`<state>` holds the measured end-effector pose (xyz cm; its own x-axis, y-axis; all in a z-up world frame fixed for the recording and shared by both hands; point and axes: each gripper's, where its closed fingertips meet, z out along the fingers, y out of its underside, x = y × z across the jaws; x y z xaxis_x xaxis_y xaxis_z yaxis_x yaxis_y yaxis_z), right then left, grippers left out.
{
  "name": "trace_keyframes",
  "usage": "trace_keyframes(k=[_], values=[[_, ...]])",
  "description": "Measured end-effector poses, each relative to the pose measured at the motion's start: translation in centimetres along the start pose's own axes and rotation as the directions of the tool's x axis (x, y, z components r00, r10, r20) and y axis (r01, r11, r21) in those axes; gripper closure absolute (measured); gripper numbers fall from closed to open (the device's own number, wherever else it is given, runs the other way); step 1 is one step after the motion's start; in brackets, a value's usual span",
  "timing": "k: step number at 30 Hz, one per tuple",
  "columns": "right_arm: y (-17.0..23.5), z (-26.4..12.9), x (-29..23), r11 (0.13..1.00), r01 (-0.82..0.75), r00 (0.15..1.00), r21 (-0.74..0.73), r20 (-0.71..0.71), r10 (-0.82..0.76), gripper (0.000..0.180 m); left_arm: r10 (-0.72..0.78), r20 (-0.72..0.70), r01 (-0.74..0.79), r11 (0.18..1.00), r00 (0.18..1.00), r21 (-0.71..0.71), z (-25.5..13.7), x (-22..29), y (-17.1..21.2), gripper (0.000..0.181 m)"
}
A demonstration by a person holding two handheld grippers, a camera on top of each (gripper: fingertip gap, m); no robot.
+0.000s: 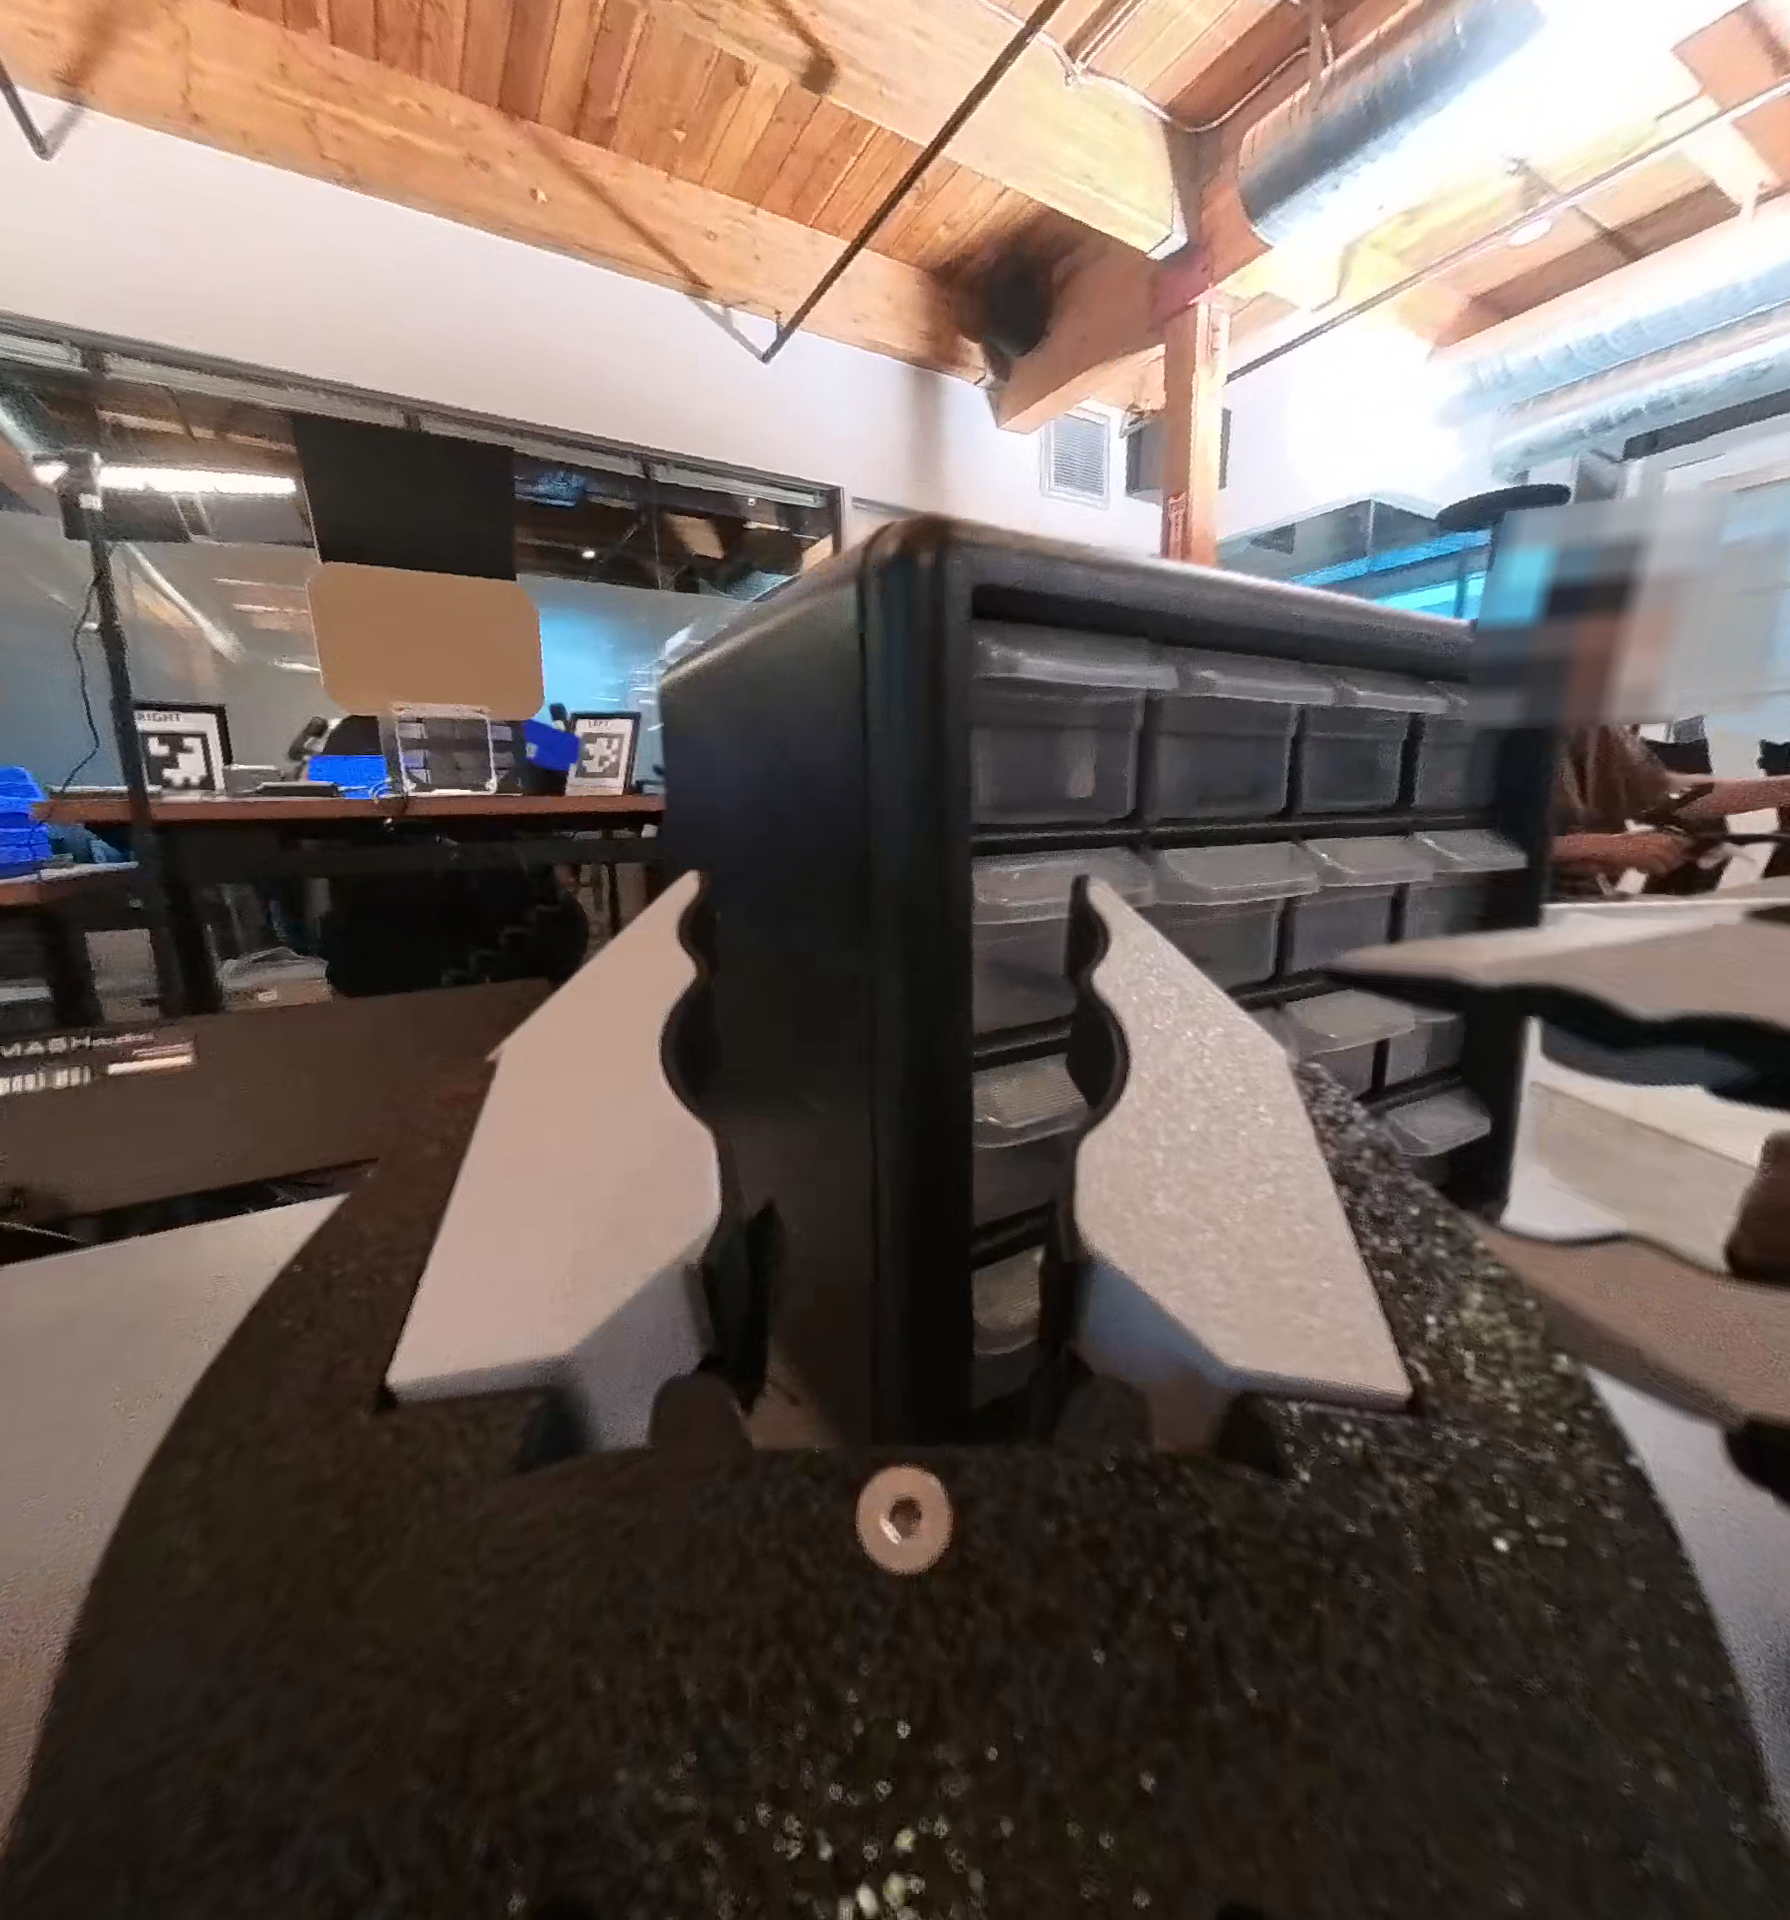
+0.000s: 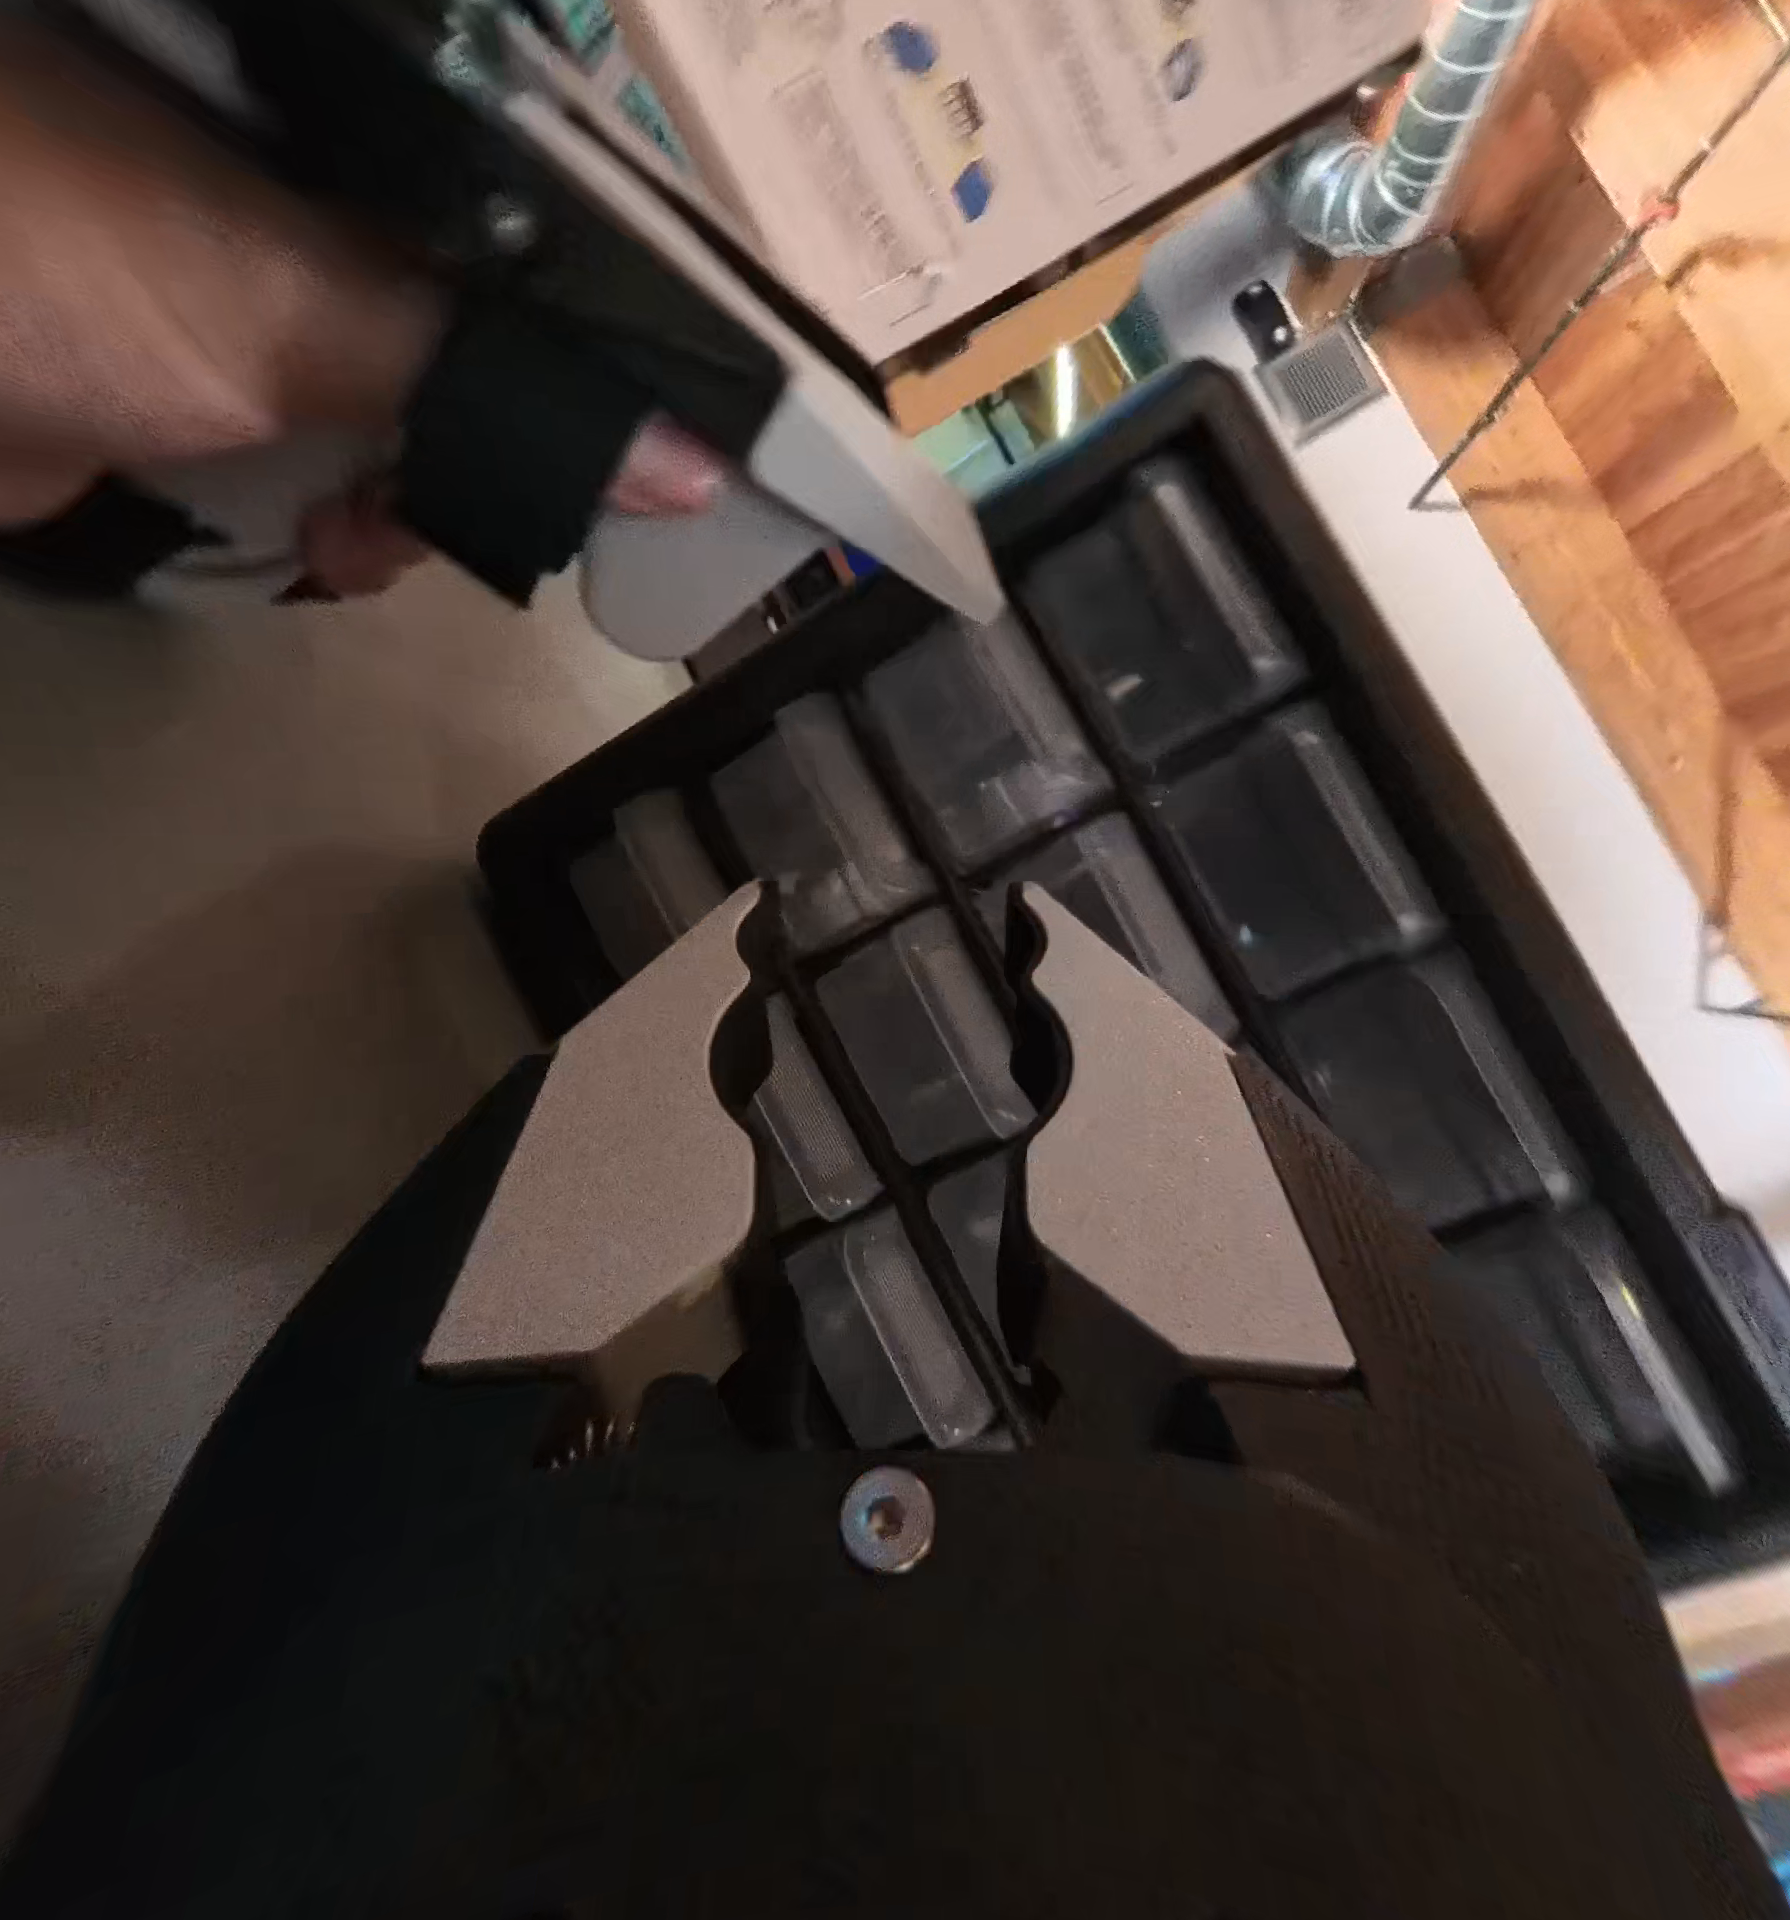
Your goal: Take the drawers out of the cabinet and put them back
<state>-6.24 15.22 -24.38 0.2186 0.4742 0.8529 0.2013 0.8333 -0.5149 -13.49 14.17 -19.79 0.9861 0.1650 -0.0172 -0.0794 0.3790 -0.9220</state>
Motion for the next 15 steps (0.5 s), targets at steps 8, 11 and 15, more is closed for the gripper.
trace_keyframes(k=[8, 11, 15], values=[[0.1, 3.9, -1.6, 0.975, 0.222, 0.975, -0.020, -0.004, -0.223, 0.149, -0.092, -0.090, 0.091, 0.996, 0.992, -0.018, 0.4, 0.2, 0.6, 0.139], [-0.4, 4.3, -2.1, 0.960, 0.281, 0.960, 0.005, -0.001, -0.281, 0.150, -0.112, -0.126, 0.107, 0.993, 0.986, -0.042, 0.5, 0.6, 0.9, 0.135], [-0.3, 4.5, -2.0, 0.956, 0.295, 0.956, 0.010, -0.010, -0.295, 0.151, -0.125, -0.136, 0.120, 0.992, 0.983, -0.040, 0.5, 0.4, 0.8, 0.140]])
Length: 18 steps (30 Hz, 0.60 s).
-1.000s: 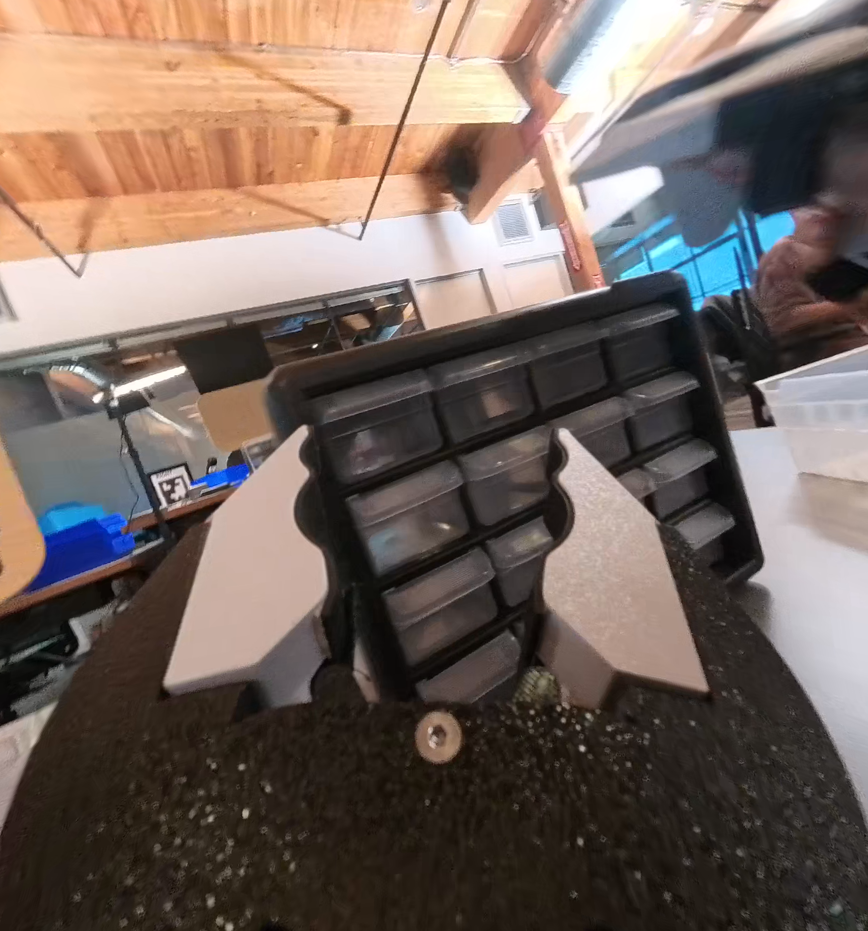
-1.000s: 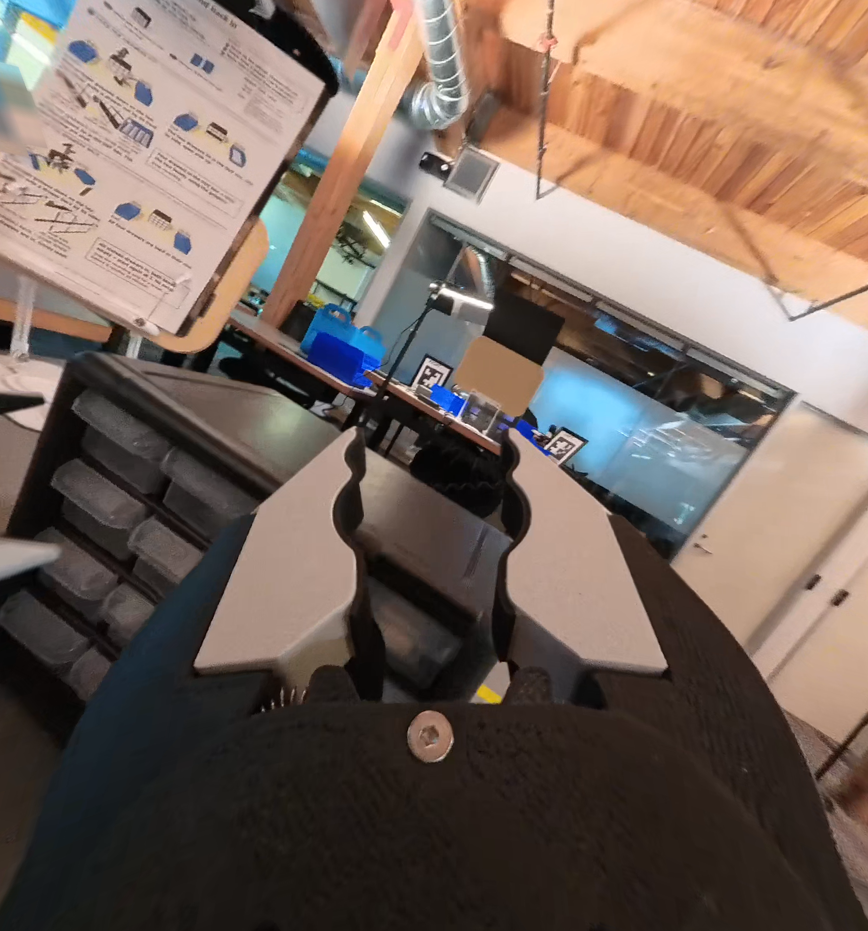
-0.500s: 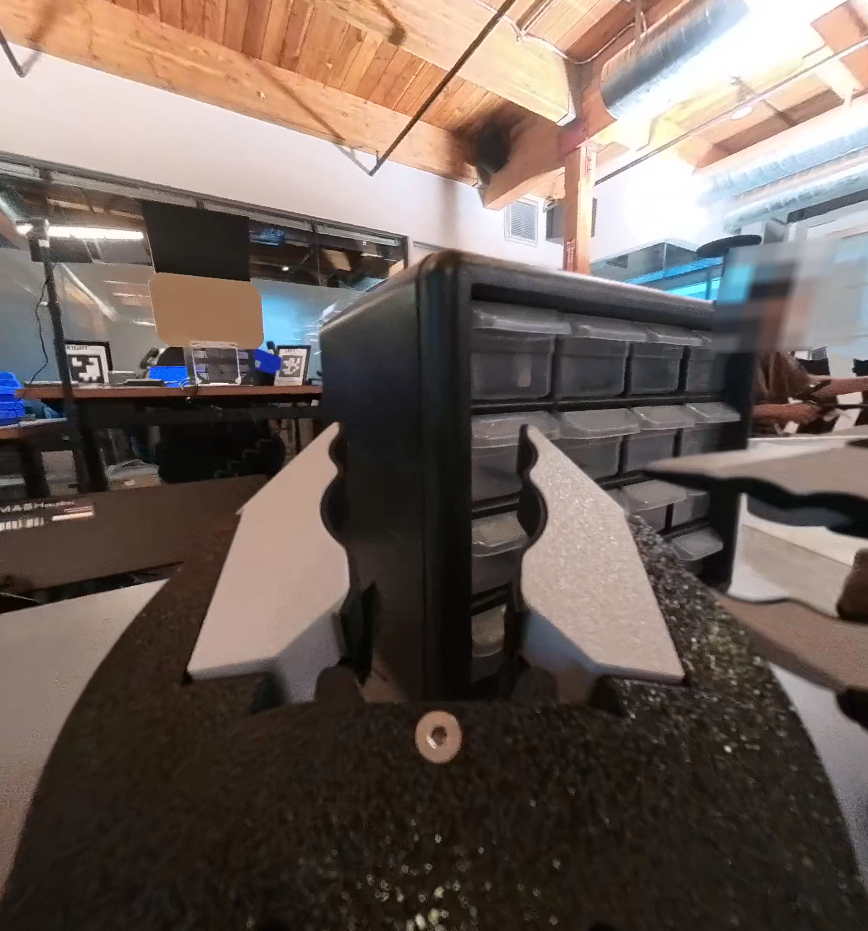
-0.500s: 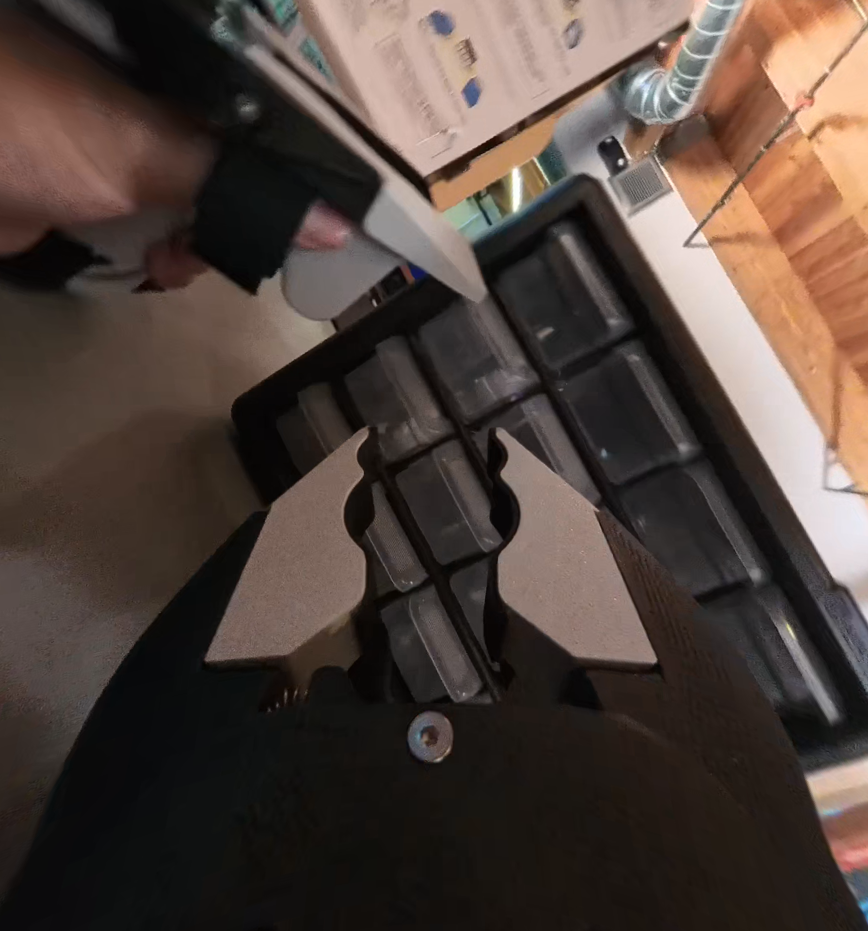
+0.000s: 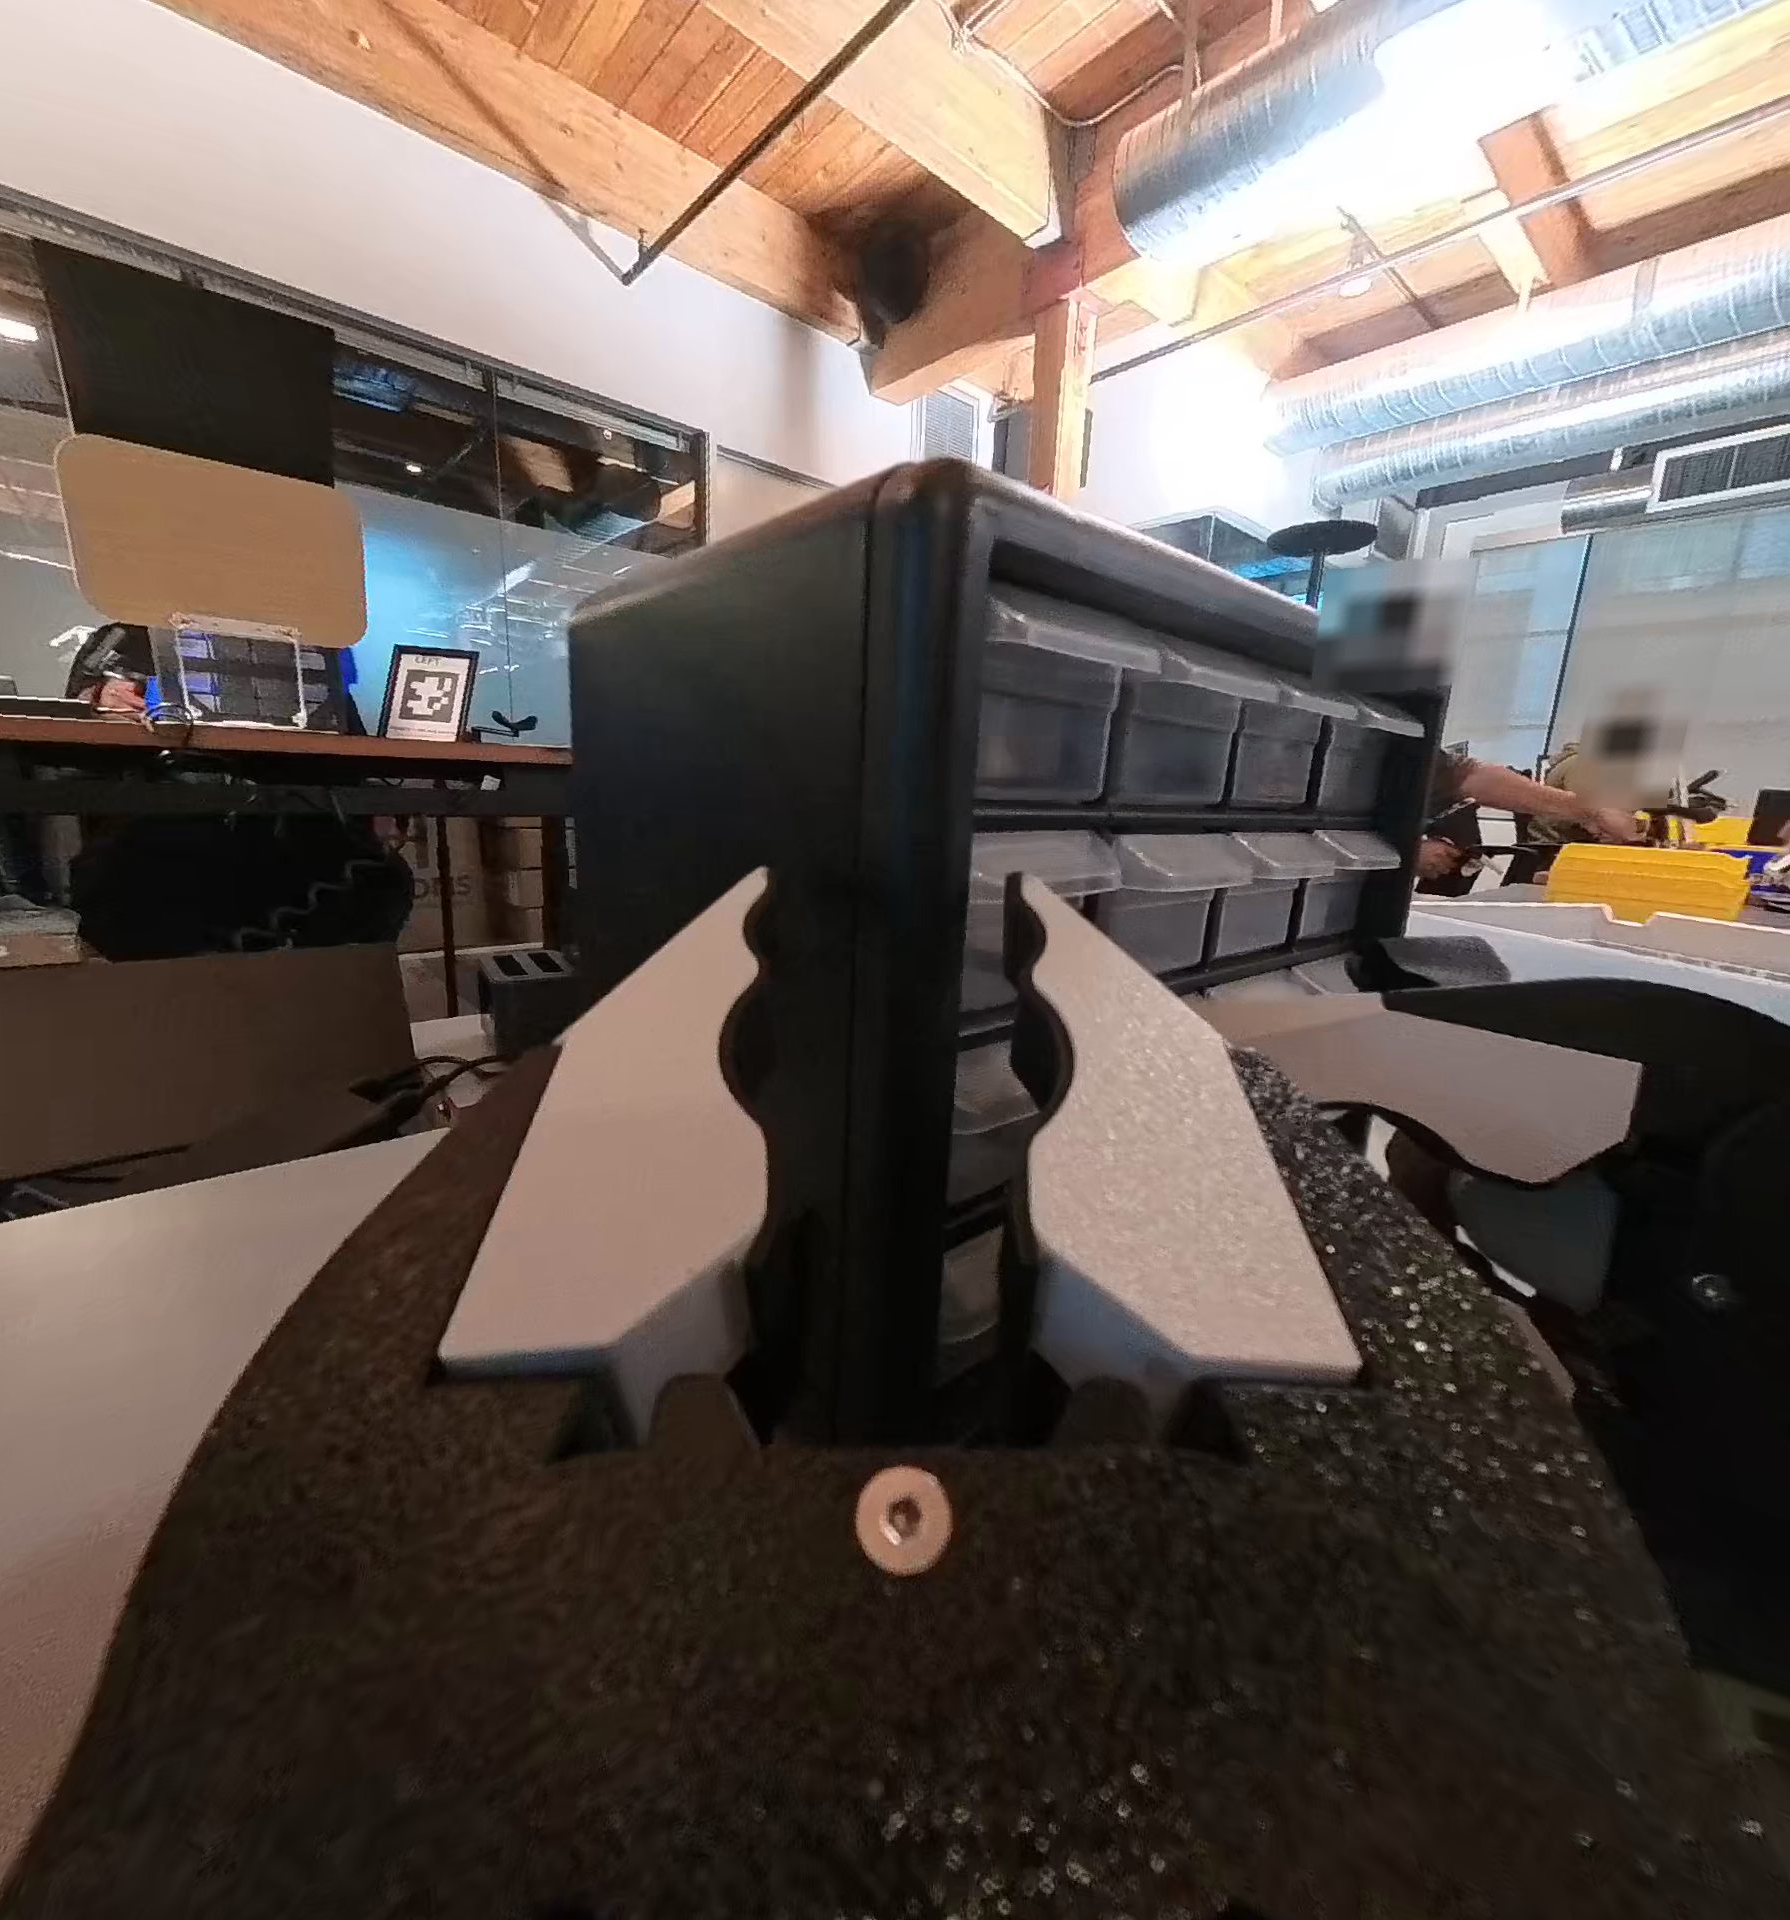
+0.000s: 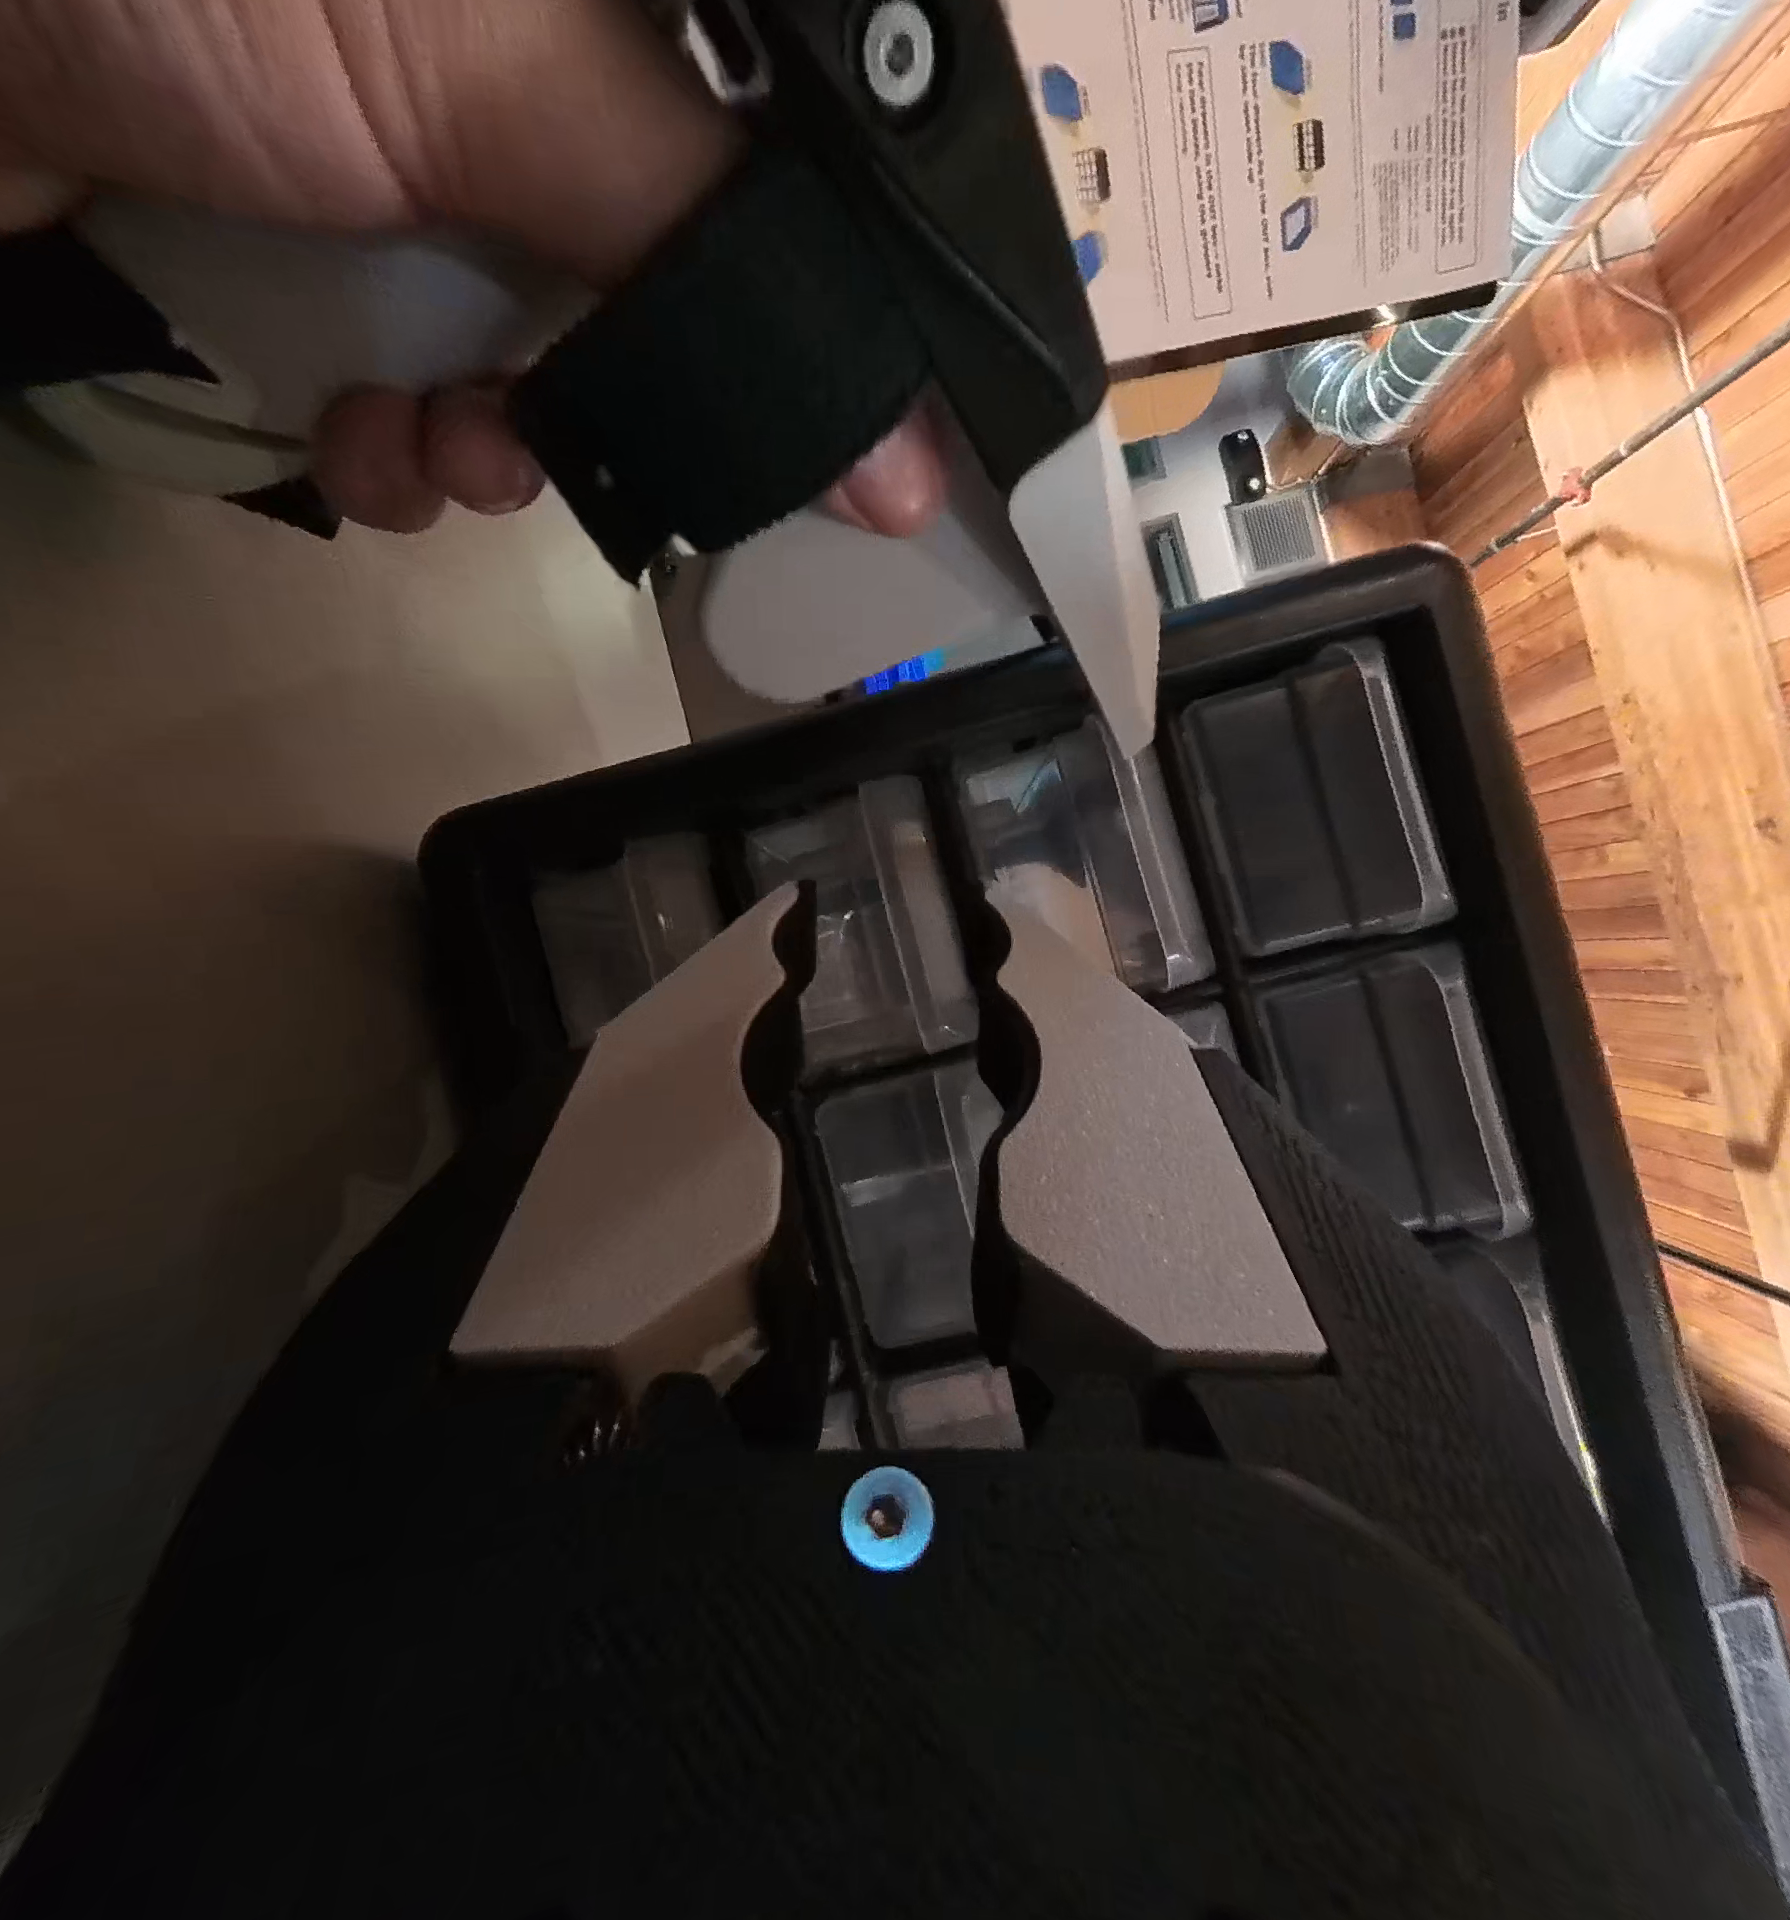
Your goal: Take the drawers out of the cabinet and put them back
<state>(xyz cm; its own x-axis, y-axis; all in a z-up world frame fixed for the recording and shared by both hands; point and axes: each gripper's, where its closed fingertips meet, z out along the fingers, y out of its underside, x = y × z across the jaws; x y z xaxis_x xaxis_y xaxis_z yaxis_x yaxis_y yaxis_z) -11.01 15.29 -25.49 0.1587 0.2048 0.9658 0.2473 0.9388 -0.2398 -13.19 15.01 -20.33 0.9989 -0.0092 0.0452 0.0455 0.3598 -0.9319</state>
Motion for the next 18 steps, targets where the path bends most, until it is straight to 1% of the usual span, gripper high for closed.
trace_keyframes(k=[5, 8, 11, 12, 13, 16, 17, 18], values=[[0.3, 0.2, 0.0, 1.000, 0.022, 1.000, -0.001, 0.001, -0.022, 0.157, 0.008, 0.031, -0.009, 0.999, 0.999, 0.034, -0.1, -0.8, -0.9, 0.130], [0.2, 0.2, 0.1, 1.000, 0.027, 1.000, 0.000, -0.005, -0.027, 0.158, 0.079, 0.028, -0.081, 0.994, 0.996, 0.078, 0.7, -1.0, -3.7, 0.125], [0.4, 0.3, 0.1, 1.000, 0.018, 1.000, -0.003, 0.000, -0.018, 0.159, 0.105, -0.047, -0.100, 0.990, 0.993, 0.096, 2.2, -0.1, -6.4, 0.119], [0.6, 0.3, 0.1, 1.000, 0.019, 1.000, -0.009, 0.002, -0.018, 0.158, 0.100, -0.079, -0.094, 0.993, 0.992, 0.076, 2.7, 0.1, -6.8, 0.117], [0.7, 0.3, 0.1, 1.000, 0.020, 1.000, -0.012, 0.004, -0.020, 0.158, 0.091, -0.115, -0.087, 0.995, 0.989, 0.040, 3.2, 0.2, -6.8, 0.119], [0.6, 0.3, 0.0, 1.000, -0.008, 1.000, 0.006, 0.016, 0.007, 0.158, -0.001, -0.231, -0.030, 0.991, 0.973, -0.132, 4.4, 0.4, -6.2, 0.125], [0.6, 0.3, 0.0, 1.000, -0.016, 1.000, 0.011, 0.017, 0.016, 0.158, -0.009, -0.252, -0.041, 0.980, 0.968, -0.194, 4.6, 0.4, -6.2, 0.129], [0.6, 0.3, 0.1, 1.000, -0.019, 1.000, 0.009, 0.014, 0.019, 0.158, 0.024, -0.260, -0.087, 0.968, 0.965, -0.234, 4.6, 0.2, -6.3, 0.130]])
